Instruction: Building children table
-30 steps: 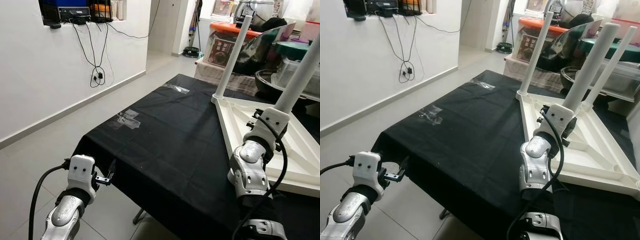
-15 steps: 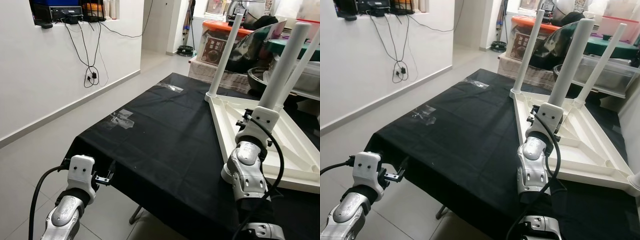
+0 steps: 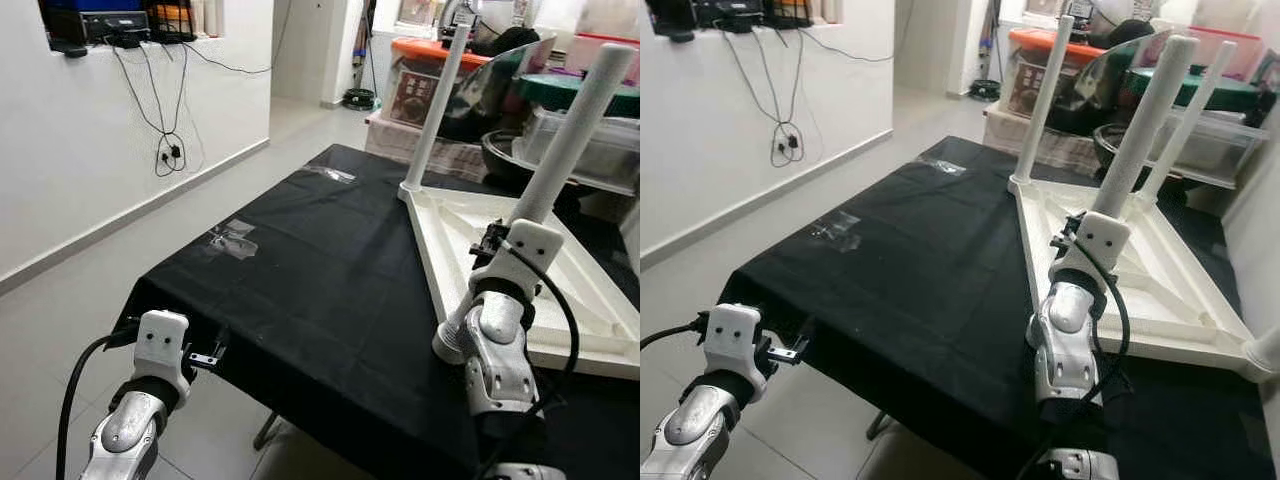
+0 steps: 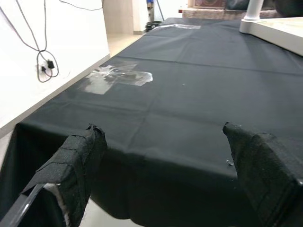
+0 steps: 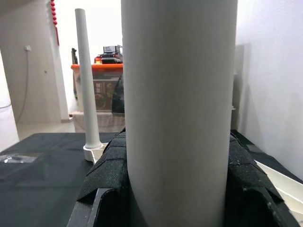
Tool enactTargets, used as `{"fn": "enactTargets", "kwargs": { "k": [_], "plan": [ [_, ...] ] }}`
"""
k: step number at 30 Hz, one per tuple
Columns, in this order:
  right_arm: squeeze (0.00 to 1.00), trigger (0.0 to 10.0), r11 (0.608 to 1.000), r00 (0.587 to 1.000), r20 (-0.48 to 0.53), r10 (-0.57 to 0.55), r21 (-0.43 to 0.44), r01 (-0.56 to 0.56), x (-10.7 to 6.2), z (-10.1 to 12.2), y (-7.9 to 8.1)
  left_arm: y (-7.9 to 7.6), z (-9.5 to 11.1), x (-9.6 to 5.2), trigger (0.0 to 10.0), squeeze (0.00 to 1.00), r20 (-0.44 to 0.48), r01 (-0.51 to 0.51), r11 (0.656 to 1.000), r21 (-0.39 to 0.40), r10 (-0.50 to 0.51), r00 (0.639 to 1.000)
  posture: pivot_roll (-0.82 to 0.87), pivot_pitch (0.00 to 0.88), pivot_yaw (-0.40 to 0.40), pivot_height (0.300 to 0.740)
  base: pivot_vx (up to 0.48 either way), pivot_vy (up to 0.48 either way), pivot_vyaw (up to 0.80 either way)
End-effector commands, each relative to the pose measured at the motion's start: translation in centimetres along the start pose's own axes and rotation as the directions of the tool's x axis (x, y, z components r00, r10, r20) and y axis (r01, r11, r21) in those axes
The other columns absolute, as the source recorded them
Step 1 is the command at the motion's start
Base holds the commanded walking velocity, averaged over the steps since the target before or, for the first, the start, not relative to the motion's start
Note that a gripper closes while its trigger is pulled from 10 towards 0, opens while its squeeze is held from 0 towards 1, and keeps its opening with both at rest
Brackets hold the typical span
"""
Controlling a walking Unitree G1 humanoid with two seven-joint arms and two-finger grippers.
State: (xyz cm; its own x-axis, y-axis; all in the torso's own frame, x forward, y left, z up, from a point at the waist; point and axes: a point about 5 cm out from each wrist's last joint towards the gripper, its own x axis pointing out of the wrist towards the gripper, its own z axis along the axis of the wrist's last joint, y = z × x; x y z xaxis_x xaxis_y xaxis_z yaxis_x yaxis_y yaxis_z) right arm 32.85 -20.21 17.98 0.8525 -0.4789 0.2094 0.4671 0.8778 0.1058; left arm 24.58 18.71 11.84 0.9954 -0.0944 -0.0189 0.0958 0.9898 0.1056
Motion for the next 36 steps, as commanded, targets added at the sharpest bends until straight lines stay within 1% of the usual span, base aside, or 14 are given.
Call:
{"fn": "enactTargets", "kwargs": {
  "k": [1, 8, 9, 10, 11, 12, 14, 23, 24, 25, 32, 36],
  "plan": [
    [0.00, 0.0, 0.999, 0.988, -0.148, 0.042, 0.012, -0.041, -1.5, -3.2, 0.5, 0.1, -0.2, 0.0, 10.0, 0.00, -0.012, 0.004, 1.000, 0.020, -0.004, 1.000, 0.08, 0.000, -0.058, 0.740, 0.000, 0.000, 0.00],
    [0.00, 0.0, 0.993, 0.988, -0.096, 0.118, 0.022, -0.116, -2.2, -2.7, 1.2, 0.2, -0.2, 0.0, 10.0, 0.00, -0.013, 0.006, 1.000, 0.021, -0.006, 1.000, 0.08, 0.000, -0.055, 0.740, 0.000, 0.000, 0.00],
    [0.00, 0.0, 0.985, 0.982, -0.082, 0.172, 0.024, -0.171, -2.6, -2.6, 1.7, 0.1, -0.2, 0.0, 10.0, 0.00, -0.015, 0.008, 1.000, 0.022, -0.007, 1.000, 0.07, 0.000, -0.054, 0.740, 0.000, 0.000, 0.00],
    [0.00, 0.0, 0.985, 0.982, -0.082, 0.172, 0.024, -0.171, -2.6, -2.6, 1.7, 0.1, -0.2, 0.0, 10.0, 0.00, -0.015, 0.008, 1.000, 0.022, -0.007, 1.000, 0.07, 0.000, -0.054, 0.740, 0.000, 0.000, 0.00],
    [0.00, 0.0, 0.980, 0.977, -0.080, 0.197, 0.024, -0.196, -2.8, -2.6, 2.0, 0.1, -0.2, 0.0, 10.0, 0.00, -0.016, 0.008, 1.000, 0.022, -0.008, 1.000, 0.07, 0.000, -0.055, 0.740, 0.000, 0.000, 0.00],
    [0.00, 0.0, 0.980, 0.977, -0.080, 0.197, 0.024, -0.196, -2.8, -2.6, 2.0, 0.1, -0.2, 0.0, 10.0, 0.00, -0.016, 0.008, 1.000, 0.022, -0.008, 1.000, 0.07, 0.000, -0.055, 0.740, 0.000, 0.000, 0.00],
    [0.00, 0.0, 0.969, 0.965, -0.092, 0.247, 0.029, -0.245, -3.1, -2.7, 2.5, 0.1, -0.2, 0.0, 10.0, 0.00, -0.017, 0.008, 1.000, 0.022, -0.008, 1.000, 0.08, 0.000, -0.057, 0.740, 0.000, 0.000, 0.00],
    [0.00, 0.0, 0.955, 0.947, -0.125, 0.296, 0.033, -0.294, -3.1, -3.0, 2.9, -0.1, -0.4, 0.0, 10.0, 0.00, -0.024, 0.006, 1.000, 0.019, -0.005, 1.000, 0.07, 0.000, -0.062, 0.740, 0.000, 0.000, 0.00],
    [0.00, 0.0, 0.948, 0.938, -0.137, 0.318, 0.037, -0.316, -3.2, -3.1, 3.1, -0.1, -0.5, 0.0, 10.0, 0.00, -0.026, 0.007, 1.000, 0.018, -0.006, 1.000, 0.07, 0.000, -0.063, 0.740, 0.000, 0.000, 0.00],
    [0.00, 10.0, 0.946, 0.934, -0.151, 0.325, 0.042, -0.322, -3.2, -3.2, 3.3, -0.1, -0.5, 0.0, 10.0, 0.00, -0.027, 0.008, 1.000, 0.018, -0.008, 1.000, 0.07, 0.000, -0.063, 0.740, 0.000, 0.000, 0.00],
    [0.00, 10.0, 0.939, 0.925, -0.161, 0.343, 0.051, -0.339, -3.1, -3.2, 3.5, -0.2, -0.5, 0.1, 10.0, 0.00, -0.029, 0.009, 1.000, 0.018, -0.008, 1.000, 0.07, 0.000, -0.064, 0.740, 0.000, 0.000, 0.00],
    [0.00, 10.0, 0.927, 0.911, -0.173, 0.374, 0.063, -0.369, -3.0, -2.8, 3.7, -0.2, -0.6, 0.1, 10.0, 0.00, -0.032, 0.010, 1.000, 0.018, -0.009, 0.999, 0.07, 0.000, -0.064, 0.740, 0.000, 0.000, 0.00]
  ]
}}
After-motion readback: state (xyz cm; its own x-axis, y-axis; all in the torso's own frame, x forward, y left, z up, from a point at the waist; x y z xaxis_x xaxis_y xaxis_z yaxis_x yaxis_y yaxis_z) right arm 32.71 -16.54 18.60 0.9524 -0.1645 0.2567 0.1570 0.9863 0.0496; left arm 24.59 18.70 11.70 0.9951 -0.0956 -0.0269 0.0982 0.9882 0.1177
